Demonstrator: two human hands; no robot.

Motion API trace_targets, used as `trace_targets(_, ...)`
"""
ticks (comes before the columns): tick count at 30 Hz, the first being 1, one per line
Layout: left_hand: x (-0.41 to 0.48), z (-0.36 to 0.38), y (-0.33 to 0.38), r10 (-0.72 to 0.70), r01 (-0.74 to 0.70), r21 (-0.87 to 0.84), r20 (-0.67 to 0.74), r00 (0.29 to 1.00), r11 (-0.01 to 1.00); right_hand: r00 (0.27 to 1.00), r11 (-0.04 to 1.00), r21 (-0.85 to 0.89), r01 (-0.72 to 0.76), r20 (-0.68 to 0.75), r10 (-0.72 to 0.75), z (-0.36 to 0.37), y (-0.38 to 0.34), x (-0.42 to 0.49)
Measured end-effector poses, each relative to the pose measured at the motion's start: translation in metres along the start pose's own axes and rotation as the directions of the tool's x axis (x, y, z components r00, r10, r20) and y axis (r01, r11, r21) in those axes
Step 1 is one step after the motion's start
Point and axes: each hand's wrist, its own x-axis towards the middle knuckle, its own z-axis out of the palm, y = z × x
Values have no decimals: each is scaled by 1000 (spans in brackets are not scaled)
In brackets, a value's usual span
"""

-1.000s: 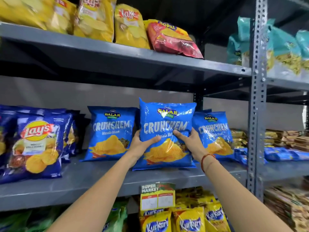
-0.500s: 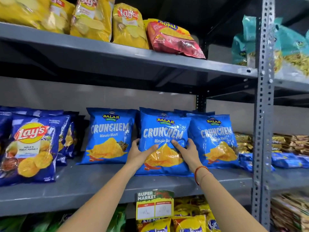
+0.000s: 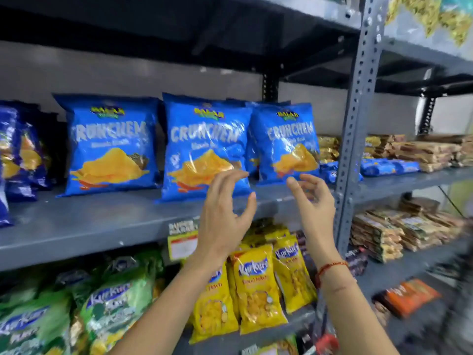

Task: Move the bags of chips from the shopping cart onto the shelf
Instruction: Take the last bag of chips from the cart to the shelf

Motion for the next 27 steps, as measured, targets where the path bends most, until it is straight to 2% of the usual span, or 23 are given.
trace_targets(4,-53,48,6,-61,74,-78,164,985,994,994,993,-100,-70,-89,61,-58,35,-36)
trace_targets(7,-100,89,6,-115,156,-105,325,939,982,972,964,-178,-199,-159,171,-106,70,-69)
trace_targets(9,-136,118,7,-148,212,-91,460,875,973,942,920,-243,-306,-217,256,-140,97,-95)
trace_targets(14,-224,179,10,-197,336,-44,736,648,941,814,735,-365,-571,-371,448,-225,162,-167)
trace_targets(18,-299,221,14,-251,398,75,877,411,914,628,480,-406,-778,-470,620,-291,204,-238)
trace_targets(20,-336,236,17,-259,422,133,931,256,897,520,375,-362,-854,-552,652,-320,216,-277)
trace_targets(24,-415,261,17,-249,345,289,956,-155,893,280,167,-231,-958,-652,704,-368,234,-357)
trace_targets(27,-469,268,25,-241,282,370,883,-403,885,147,56,-151,-987,-705,694,-398,264,-427)
